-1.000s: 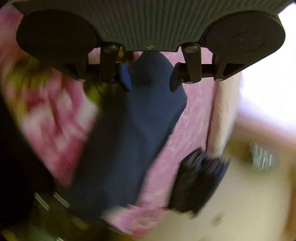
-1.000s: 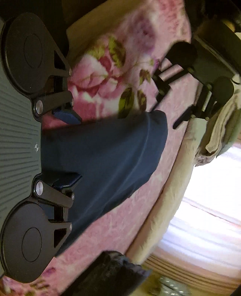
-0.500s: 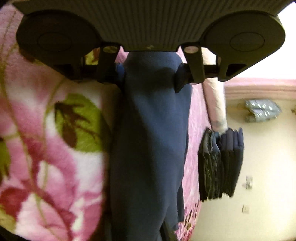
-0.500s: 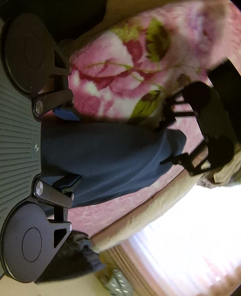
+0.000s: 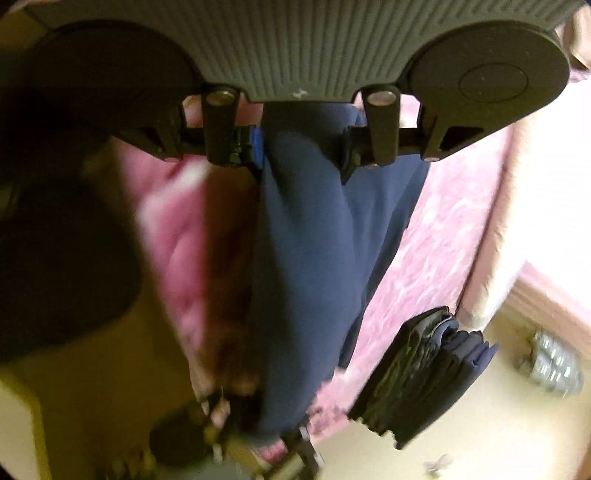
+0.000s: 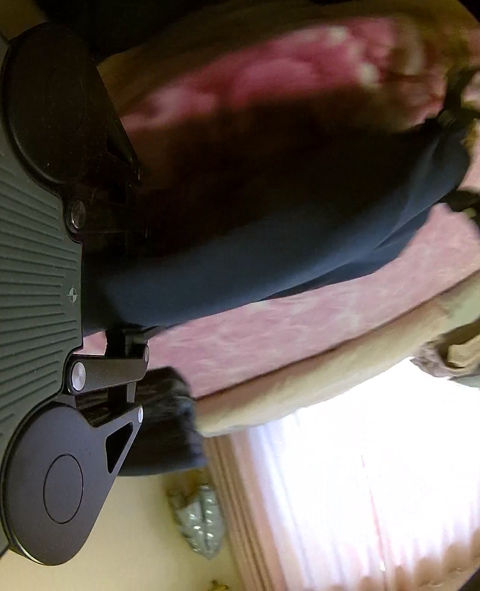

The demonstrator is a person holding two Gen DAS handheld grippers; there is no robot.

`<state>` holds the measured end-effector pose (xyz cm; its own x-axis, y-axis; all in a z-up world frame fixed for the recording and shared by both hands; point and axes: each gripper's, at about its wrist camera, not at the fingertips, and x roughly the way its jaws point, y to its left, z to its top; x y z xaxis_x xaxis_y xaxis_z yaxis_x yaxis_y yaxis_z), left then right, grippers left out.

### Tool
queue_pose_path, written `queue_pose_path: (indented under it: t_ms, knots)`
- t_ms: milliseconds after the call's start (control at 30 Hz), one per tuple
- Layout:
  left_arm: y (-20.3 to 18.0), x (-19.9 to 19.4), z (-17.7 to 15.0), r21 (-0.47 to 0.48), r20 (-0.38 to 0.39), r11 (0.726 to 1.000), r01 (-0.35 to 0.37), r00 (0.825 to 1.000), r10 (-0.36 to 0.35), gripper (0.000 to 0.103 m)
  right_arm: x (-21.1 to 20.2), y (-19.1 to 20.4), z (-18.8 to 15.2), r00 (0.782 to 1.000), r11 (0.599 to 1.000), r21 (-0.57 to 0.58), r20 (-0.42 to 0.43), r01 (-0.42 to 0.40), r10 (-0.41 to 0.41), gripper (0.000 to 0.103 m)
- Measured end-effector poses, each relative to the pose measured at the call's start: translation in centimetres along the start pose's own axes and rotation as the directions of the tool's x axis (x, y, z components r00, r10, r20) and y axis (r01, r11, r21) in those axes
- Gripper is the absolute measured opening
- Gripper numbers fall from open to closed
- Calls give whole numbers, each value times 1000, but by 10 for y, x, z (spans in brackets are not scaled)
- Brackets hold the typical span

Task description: Fold clothes

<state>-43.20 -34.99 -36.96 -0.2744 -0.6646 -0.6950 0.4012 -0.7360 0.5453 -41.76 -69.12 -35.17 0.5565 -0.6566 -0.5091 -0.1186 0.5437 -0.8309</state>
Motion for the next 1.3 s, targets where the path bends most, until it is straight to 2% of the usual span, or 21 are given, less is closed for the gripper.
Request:
queue_pose_path:
  t_ms: [67,133,200,267,300,333,433,500,533,567,600,633,700,733,800,967,1167,1200,1300]
  knots:
    - [-19,7,7,39,-20,999,-19,1000,20,39,5,12,-15,1000,1000,-13,-14,-22,22,28]
    - [-29,7,2,79,-31,996,-41,999,43,44,11,24,-30,999,999,-26,-28,-44,44,34]
    - [-32,1,-7,102,-30,993,-59,998,62,45,2,27,-33,1000,1000,1,-20,-19,19,36]
    - [-31,-8,-13,81,-34,994,-69,997,72,45,-7,29,-37,1000,1000,29,-12,7,-6,45]
    - [-33,-13,-14,86,-31,993,-77,996,80,45,-11,30,-38,1000,999,44,-9,20,-19,55]
    - [-35,-19,-15,92,-27,992,-86,996,89,45,-15,31,-40,999,998,58,-6,33,-32,59]
    - [-40,-34,-10,102,31,989,-103,994,101,44,-31,38,-33,997,994,94,50,49,-54,59]
    - [-39,-42,-5,51,72,995,-81,994,77,44,-38,46,-17,992,992,120,117,38,-52,59]
    - [-35,-41,-1,18,76,998,-57,996,56,42,-37,45,-17,992,992,125,118,31,-46,59]
    - [-30,-36,0,-4,63,999,-46,997,47,41,-35,45,-16,992,991,129,117,24,-40,59]
    - [-26,-30,0,-25,47,999,-38,998,39,31,-34,44,-16,993,991,134,117,17,-33,59]
    - [-20,-25,-3,-53,26,998,-26,999,27,28,-33,43,-16,993,990,139,116,11,-27,59]
    - [-7,-22,-12,-139,20,990,19,1000,-17,28,-31,42,-15,993,989,148,116,-3,-15,56]
    - [-1,-24,-16,-184,24,982,35,999,-31,28,-30,42,-15,993,988,153,116,-9,-9,41]
    - [13,-28,-26,-280,38,958,67,998,-59,28,-27,40,-14,993,986,163,115,-23,4,41]
    - [33,-33,-45,-484,87,863,146,989,-119,29,-27,38,-14,993,982,183,111,-48,28,42]
    - [55,-56,-52,-587,156,789,180,982,-109,26,-43,31,-9,993,975,214,114,-60,36,42]
    - [58,-60,-53,-606,175,772,194,979,-109,26,-55,37,-16,991,971,228,129,-66,37,42]
    - [74,-57,-52,-657,190,730,187,979,-79,29,-78,32,-7,977,948,299,209,-110,47,42]
